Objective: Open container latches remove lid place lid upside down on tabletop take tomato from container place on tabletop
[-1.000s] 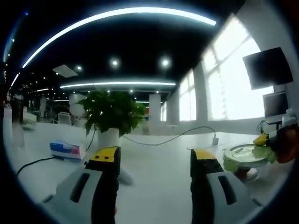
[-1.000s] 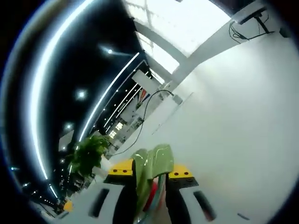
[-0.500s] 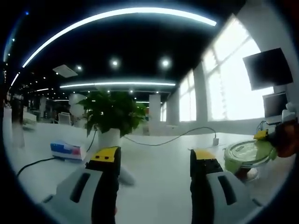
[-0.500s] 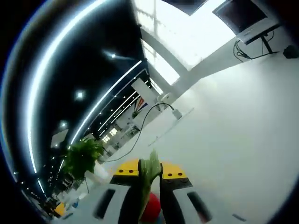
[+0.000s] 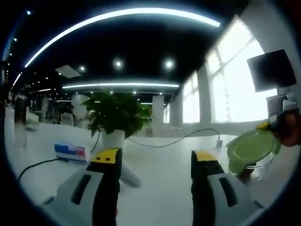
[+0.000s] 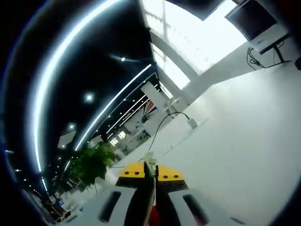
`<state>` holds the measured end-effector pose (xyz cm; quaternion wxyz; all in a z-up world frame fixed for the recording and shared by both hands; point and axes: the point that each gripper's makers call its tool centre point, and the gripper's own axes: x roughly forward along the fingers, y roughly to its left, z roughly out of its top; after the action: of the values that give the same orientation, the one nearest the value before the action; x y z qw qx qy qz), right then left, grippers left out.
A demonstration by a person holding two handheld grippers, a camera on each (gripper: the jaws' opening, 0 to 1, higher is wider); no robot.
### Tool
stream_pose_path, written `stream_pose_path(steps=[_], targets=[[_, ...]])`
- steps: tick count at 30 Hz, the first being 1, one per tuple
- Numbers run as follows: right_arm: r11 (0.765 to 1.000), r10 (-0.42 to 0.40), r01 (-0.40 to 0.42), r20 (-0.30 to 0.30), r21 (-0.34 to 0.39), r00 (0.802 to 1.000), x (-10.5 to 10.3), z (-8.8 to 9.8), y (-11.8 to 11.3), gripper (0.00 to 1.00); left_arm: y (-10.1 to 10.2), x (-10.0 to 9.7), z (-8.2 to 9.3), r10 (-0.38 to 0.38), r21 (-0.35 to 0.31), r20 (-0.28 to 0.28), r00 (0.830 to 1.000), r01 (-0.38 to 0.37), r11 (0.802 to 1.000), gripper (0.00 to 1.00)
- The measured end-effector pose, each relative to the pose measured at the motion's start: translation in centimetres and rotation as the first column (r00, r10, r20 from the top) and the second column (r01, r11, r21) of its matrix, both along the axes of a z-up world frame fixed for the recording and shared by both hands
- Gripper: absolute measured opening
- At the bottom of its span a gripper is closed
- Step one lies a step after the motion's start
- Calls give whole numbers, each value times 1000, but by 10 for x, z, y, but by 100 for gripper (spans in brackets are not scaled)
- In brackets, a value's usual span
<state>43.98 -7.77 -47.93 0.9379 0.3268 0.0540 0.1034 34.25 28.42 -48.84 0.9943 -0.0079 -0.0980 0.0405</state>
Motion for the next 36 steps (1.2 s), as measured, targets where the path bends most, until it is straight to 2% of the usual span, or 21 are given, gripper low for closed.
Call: stream_pose_path(steps=[7,8,14,17,19,23,25,26,28,29,31,32,33,34,36], targets=[[997,55,-51,80,-50,995,-2,33,26,1,12,-7,3,26,-6,14,1000,-26,1000,53],[995,71,-64,98,-78,993,-2,39,32,1,14,-9,3,29,-9,15,999,-29,1000,53],[983,150,-133,136,-127,979,-4,59,62,0,18,-12,2,40,-17,19,999,-40,999,53],[971,195,-169,155,-168,968,-7,67,78,0,19,-13,1,42,-17,19,999,-42,999,52],[954,236,-195,170,-229,957,-10,73,90,0,20,-13,2,44,-17,21,999,-44,999,52],[930,305,-250,187,-270,934,-15,83,116,0,24,-13,3,49,-22,27,998,-49,999,52],[925,320,-262,192,-275,928,-13,88,118,1,27,-11,2,52,-25,26,998,-51,998,52],[913,345,-281,194,-295,918,-14,90,123,1,26,-11,1,51,-25,25,998,-51,998,52],[910,353,-288,191,-298,916,-12,91,127,1,25,-12,1,50,-25,24,998,-50,998,52],[896,387,-322,184,-304,903,-14,91,134,1,25,-12,0,50,-25,23,999,-49,998,52],[893,392,-326,183,-309,902,-13,90,138,1,25,-13,-3,51,-28,18,999,-50,998,52],[876,429,-360,180,-321,885,-15,89,146,1,25,-13,-4,52,-29,15,999,-51,998,52],[881,421,-355,176,-315,890,-13,88,148,1,25,-13,-4,52,-29,14,999,-52,998,52],[867,447,-379,166,-323,879,-14,86,154,1,26,-13,-5,54,-29,14,998,-54,998,52],[863,457,-392,164,-318,874,-14,83,163,1,27,-15,-4,56,-29,14,998,-56,998,52]])
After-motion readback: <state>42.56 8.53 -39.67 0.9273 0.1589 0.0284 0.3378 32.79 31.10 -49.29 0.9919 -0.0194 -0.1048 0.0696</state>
